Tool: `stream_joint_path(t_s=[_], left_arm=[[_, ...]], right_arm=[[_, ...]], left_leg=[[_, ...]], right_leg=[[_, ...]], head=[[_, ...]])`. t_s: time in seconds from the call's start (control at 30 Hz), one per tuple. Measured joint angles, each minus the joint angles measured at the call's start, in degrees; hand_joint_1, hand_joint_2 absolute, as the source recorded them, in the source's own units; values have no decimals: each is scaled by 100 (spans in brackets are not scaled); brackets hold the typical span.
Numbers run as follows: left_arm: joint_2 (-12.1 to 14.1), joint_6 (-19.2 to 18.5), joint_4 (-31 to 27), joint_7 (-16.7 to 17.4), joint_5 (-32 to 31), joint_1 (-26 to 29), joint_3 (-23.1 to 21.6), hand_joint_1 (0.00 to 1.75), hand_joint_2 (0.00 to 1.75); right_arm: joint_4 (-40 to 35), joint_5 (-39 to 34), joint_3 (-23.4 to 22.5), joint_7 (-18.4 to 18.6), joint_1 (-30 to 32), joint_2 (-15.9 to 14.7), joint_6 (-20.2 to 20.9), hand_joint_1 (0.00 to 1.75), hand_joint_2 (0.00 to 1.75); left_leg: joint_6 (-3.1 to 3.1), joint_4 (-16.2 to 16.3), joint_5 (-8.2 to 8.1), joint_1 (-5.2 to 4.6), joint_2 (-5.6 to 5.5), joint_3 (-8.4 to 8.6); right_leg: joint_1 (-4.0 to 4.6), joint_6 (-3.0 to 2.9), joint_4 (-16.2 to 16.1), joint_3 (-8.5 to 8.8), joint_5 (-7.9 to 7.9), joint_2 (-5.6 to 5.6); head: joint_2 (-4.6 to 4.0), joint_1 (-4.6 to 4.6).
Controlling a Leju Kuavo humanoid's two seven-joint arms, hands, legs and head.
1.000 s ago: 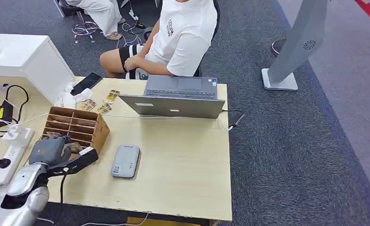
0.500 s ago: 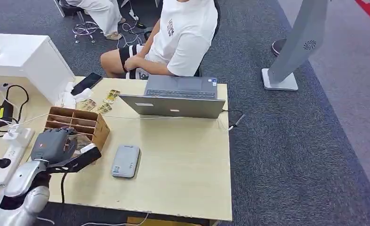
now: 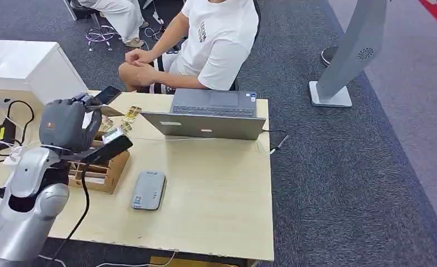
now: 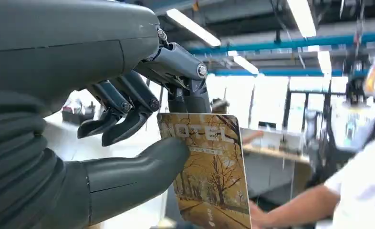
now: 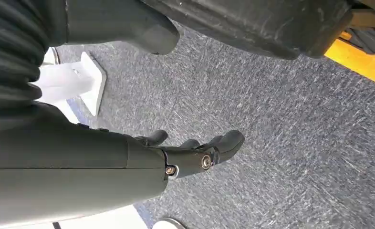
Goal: Pass the card to the sensor for recognition and then transmit it.
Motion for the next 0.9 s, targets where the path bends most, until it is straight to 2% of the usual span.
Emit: stream_joint_path(t_s=[0.17,0.33,0.9], left_arm=[[-234,804,786,-315,-298,-670,-20,175,175],[-392,1324,1490,-595,-510,-1032,-20,175,175],[-721,1645,2555,-662,-763,-1567,-20,175,175]], right_arm=[[7,118,0,-96,-9,0,0,0,175],[20,188,2,-103,-21,0,2,0,175],[111,160,11,-53,-69,-66,125,0,175]], left_leg=[[-2,0,1,0,3,0],[-2,0,1,0,6,0],[-2,0,1,0,8,-1]], right_leg=[[0,-4,0,-1,4,3],[0,-5,0,-3,4,7],[0,-5,0,-4,5,9]], head=[[0,0],[0,-2],[-2,-2]])
